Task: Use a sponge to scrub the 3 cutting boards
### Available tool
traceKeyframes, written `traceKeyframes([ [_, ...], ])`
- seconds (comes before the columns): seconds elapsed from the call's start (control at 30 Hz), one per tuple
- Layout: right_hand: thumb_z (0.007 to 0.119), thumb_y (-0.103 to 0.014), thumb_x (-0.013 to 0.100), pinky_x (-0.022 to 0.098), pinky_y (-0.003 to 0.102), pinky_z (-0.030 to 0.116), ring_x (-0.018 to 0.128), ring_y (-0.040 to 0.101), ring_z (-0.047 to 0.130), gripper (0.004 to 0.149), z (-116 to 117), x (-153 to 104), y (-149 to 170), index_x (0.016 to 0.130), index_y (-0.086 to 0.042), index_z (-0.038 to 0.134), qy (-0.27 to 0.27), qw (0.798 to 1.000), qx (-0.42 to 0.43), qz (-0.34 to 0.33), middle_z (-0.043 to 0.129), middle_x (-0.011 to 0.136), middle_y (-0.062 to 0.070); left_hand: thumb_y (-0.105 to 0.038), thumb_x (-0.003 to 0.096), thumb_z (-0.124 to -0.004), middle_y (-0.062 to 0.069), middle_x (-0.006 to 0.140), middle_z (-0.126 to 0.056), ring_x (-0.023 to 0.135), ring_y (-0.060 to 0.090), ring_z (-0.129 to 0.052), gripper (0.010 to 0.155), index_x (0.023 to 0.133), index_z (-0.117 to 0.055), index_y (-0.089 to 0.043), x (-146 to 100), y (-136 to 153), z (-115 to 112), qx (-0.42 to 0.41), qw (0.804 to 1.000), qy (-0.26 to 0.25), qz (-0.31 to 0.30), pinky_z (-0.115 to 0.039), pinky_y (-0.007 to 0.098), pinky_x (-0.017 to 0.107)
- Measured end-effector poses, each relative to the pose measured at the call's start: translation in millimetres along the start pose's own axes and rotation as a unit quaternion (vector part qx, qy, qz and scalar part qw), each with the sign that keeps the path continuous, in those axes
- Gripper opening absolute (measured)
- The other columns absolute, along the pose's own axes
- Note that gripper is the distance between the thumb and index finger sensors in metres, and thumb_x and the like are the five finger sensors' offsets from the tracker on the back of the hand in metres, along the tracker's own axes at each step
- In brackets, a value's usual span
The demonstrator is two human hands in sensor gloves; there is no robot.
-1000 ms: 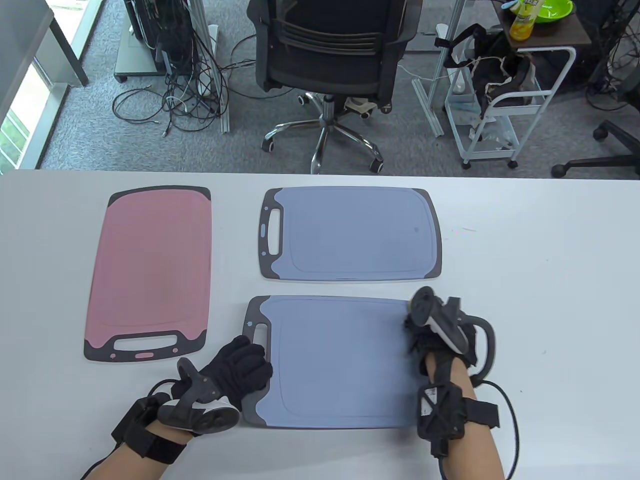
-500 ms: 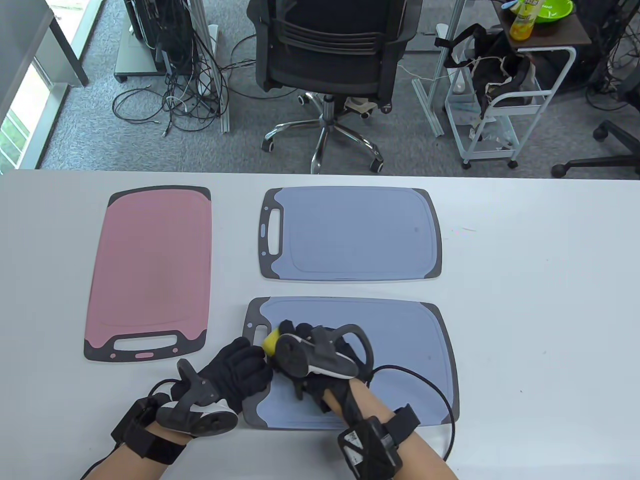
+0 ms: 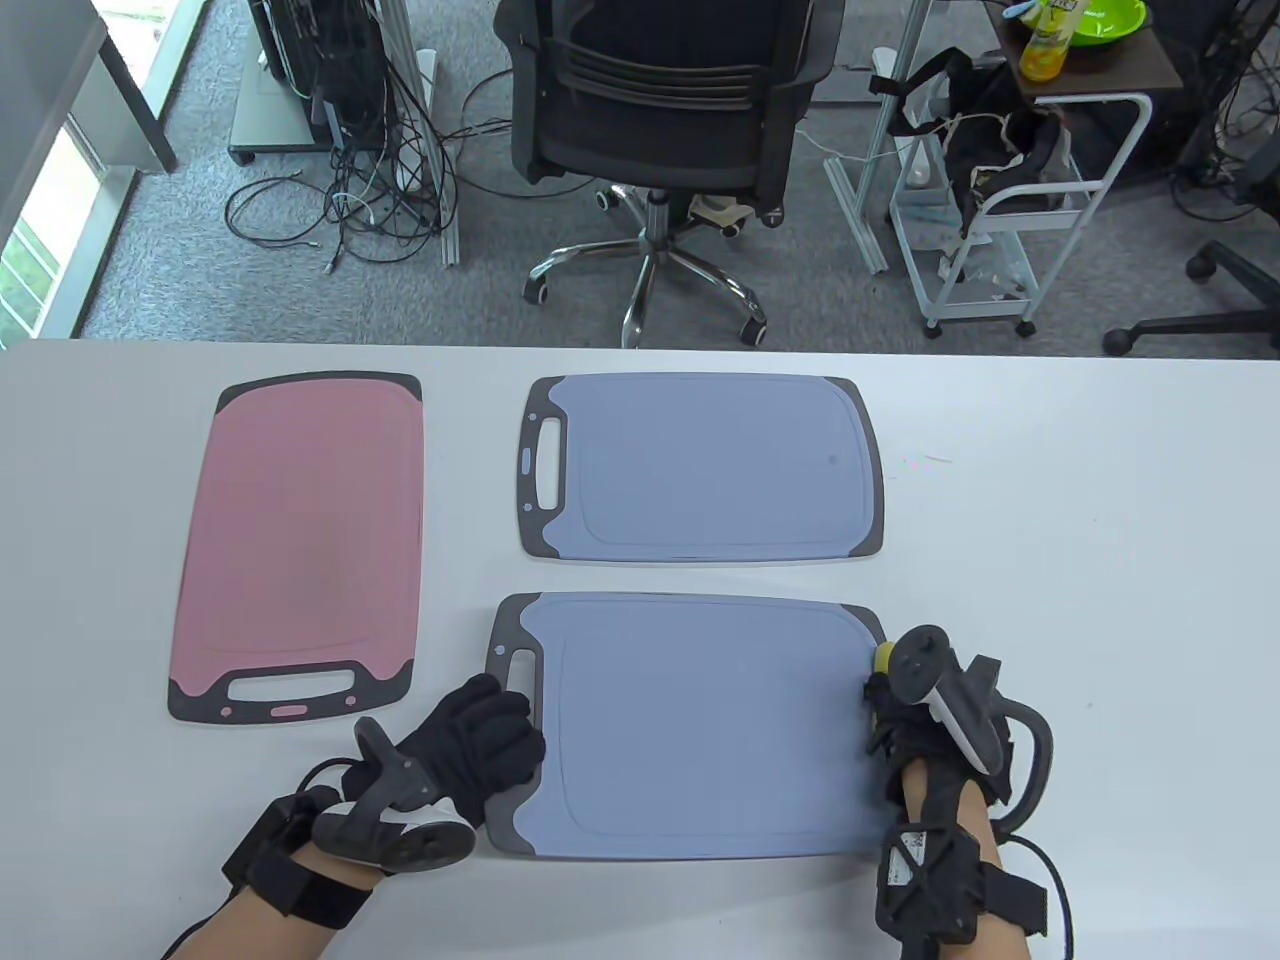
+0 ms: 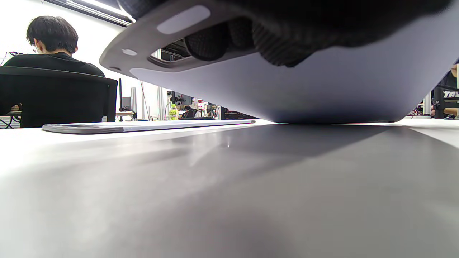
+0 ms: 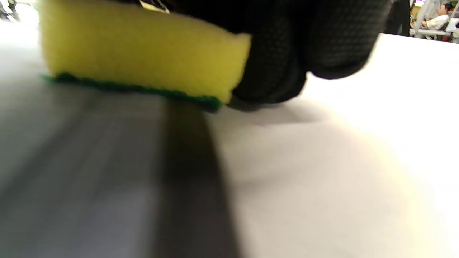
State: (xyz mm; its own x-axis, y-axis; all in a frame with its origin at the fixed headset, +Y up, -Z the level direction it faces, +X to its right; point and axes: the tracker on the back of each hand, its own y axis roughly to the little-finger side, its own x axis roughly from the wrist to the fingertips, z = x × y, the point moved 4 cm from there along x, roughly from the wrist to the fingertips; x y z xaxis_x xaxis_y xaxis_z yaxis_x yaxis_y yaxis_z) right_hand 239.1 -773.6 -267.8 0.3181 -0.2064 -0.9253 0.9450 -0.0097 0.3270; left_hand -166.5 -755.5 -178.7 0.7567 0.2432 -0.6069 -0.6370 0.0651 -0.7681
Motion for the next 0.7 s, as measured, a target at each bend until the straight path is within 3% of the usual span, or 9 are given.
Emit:
traceKeyframes([
  [0.1,0.07,-0.056,0.049,0.047,0.046,0.079,0.055,0.025,0.091,0.072,-6.6,-23.0,-72.1,0.102,-0.007,0.064,0.015,0.99,-0.022,-0.138,0.083,0.079,0.013,-0.039,0.0597,-0.084,-0.009,0.095,-0.073,0.102,0.021,-0.075,0.044,0.095,-0.059,-0.033,0.0,0.0,0.0,0.0,1.0,0.0,0.0,-0.058,0.054,0.08],
  [0.17,0.071,-0.056,0.049,0.047,0.046,0.079,0.055,0.025,0.091,0.072,-10.0,-67.5,-151.3,0.103,-0.008,0.065,0.024,0.963,-0.001,-0.27,0.083,0.079,0.013,-0.039,0.0596,-0.085,-0.009,0.095,-0.073,0.101,0.02,-0.075,0.044,0.095,-0.059,-0.033,-0.1,-0.3,0.4,0.001,1.0,0.0,-0.001,-0.059,0.054,0.08],
  [0.23,0.07,-0.057,0.048,0.047,0.046,0.079,0.056,0.024,0.091,0.073,-11.1,-112.4,-210.8,0.103,-0.01,0.064,0.027,0.927,-0.021,-0.373,0.082,0.08,0.012,-0.04,0.0595,-0.085,-0.01,0.095,-0.074,0.101,0.02,-0.076,0.044,0.095,-0.06,-0.033,-0.1,-0.8,0.6,0.002,1.0,-0.001,-0.002,-0.06,0.054,0.08],
  [0.3,0.068,-0.058,0.048,0.048,0.044,0.08,0.057,0.022,0.091,0.073,-12.1,-146.1,-248.3,0.104,-0.012,0.063,0.041,0.896,-0.052,-0.439,0.081,0.081,0.01,-0.04,0.0596,-0.085,-0.009,0.095,-0.074,0.101,0.02,-0.077,0.044,0.095,-0.06,-0.032,0.0,-1.0,0.8,0.003,1.0,-0.001,-0.003,-0.06,0.054,0.08],
  [0.33,0.07,-0.056,0.048,0.047,0.046,0.08,0.055,0.024,0.092,0.073,-12.4,-150.3,-254.0,0.103,-0.008,0.065,0.056,0.898,-0.063,-0.432,0.083,0.079,0.012,-0.04,0.0592,-0.085,-0.009,0.094,-0.074,0.101,0.02,-0.077,0.044,0.094,-0.061,-0.032,-0.2,-1.1,0.9,0.004,1.0,-0.002,-0.003,-0.06,0.054,0.08],
  [0.4,0.065,-0.06,0.049,0.05,0.043,0.08,0.058,0.02,0.091,0.073,-11.6,-142.2,-246.6,0.105,-0.014,0.06,0.049,0.903,-0.106,-0.414,0.081,0.083,0.006,-0.04,0.0594,-0.085,-0.009,0.095,-0.074,0.101,0.021,-0.077,0.043,0.094,-0.061,-0.032,-0.4,0.0,0.8,-0.001,1.0,-0.001,-0.001,-0.06,0.054,0.08],
  [0.5,0.07,-0.057,0.048,0.048,0.045,0.079,0.056,0.024,0.091,0.072,-9.6,-105.8,-193.0,0.104,-0.012,0.064,0.03,0.944,-0.021,-0.329,0.082,0.08,0.01,-0.04,0.0594,-0.085,-0.009,0.095,-0.074,0.101,0.021,-0.077,0.043,0.094,-0.061,-0.032,-0.7,-1.7,1.1,0.006,1.0,-0.001,-0.003,-0.06,0.054,0.08],
  [0.57,0.069,-0.058,0.048,0.048,0.045,0.079,0.056,0.023,0.091,0.072,-4.3,-73.2,-125.4,0.104,-0.012,0.064,0.032,0.972,-0.032,-0.23,0.082,0.08,0.009,-0.04,0.0592,-0.085,-0.009,0.094,-0.074,0.101,0.021,-0.077,0.043,0.094,-0.061,-0.033,-0.4,-2.0,1.0,0.006,1.0,0.0,-0.004,-0.06,0.054,0.08],
  [0.7,0.07,-0.056,0.048,0.046,0.046,0.079,0.055,0.024,0.092,0.072,4.0,-31.5,-11.1,0.102,-0.009,0.067,0.023,0.999,-0.01,-0.048,0.083,0.079,0.011,-0.04,0.0594,-0.085,-0.009,0.095,-0.073,0.101,0.02,-0.076,0.044,0.094,-0.06,-0.033,-0.3,-2.2,0.8,0.006,1.0,0.0,-0.004,-0.059,0.054,0.08],
])
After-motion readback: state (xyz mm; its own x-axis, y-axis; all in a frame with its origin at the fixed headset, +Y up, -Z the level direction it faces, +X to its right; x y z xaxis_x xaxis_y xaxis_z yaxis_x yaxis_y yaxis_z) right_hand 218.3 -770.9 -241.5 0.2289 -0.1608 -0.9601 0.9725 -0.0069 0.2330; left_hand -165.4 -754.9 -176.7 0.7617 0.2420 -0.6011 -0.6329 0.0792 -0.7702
